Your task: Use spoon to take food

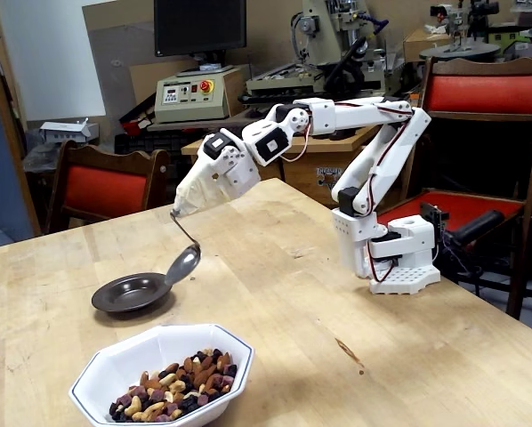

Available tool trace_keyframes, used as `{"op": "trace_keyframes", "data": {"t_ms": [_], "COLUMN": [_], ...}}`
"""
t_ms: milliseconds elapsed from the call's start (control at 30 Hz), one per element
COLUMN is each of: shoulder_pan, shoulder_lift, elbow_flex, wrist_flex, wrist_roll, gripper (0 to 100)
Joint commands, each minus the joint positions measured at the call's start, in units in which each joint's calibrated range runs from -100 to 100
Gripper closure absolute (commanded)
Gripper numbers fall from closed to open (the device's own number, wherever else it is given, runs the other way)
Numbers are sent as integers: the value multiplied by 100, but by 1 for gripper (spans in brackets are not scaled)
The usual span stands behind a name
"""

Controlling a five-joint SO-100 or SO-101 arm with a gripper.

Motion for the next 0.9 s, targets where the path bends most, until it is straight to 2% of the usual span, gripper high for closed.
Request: {"op": "trace_keyframes", "data": {"t_ms": [0, 367, 867], "shoulder_pan": [-206, -332, -1569], "shoulder_lift": [-84, -84, -75], "elbow_flex": [-509, -465, -456], "wrist_flex": [-51, -75, -75], "wrist_roll": [-415, -527, -532], "gripper": [96, 96, 96]}}
